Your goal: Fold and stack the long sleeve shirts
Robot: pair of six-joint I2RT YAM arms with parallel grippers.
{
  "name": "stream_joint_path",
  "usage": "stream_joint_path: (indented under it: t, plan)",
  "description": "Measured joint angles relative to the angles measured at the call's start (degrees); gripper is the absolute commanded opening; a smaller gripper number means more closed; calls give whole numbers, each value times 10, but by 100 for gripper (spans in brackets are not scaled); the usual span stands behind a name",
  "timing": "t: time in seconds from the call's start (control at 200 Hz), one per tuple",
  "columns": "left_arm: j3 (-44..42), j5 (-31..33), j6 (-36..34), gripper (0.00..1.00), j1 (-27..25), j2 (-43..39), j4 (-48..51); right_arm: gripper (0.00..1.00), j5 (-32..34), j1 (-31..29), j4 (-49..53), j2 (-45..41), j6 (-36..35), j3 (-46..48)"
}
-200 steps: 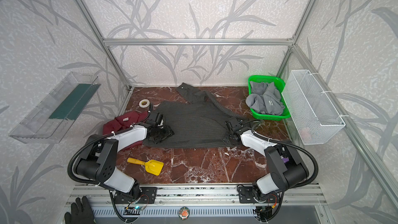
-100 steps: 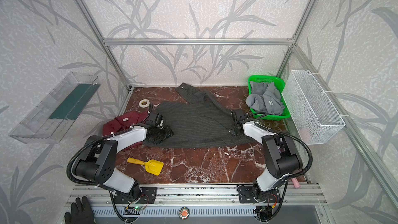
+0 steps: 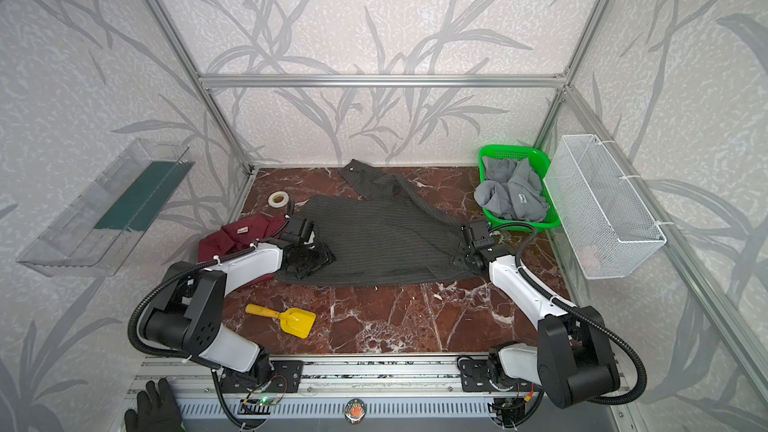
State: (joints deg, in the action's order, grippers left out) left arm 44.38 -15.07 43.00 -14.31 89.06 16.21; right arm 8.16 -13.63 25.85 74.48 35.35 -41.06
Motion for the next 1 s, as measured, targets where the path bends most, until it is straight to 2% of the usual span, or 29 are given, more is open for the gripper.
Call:
stream_joint_path:
  t: [0.16,0.26,0.455,0.51,0.67,0.82,1.0]
  plan:
    - [-2,0,0,58,0,-2,0,60,6,1,4,22,-19,2]
    - [-3,0,0,58,0,-3,0,45,6,1,2,36,-25,2]
    - [-5,0,0,58,-2,-5,0,26,20,1,1,33,-26,4]
    - [-6,0,0,58,-2,-6,0,17,24,1,0,27,-25,8]
    - [-6,0,0,58,-3,-6,0,0,39,2,3,22,-16,18]
    - [-6,0,0,58,-3,-6,0,0,48,10,9,21,-4,20]
    - [-6,1,-4,58,-3,-6,0,0,45,58,22,28,24,27]
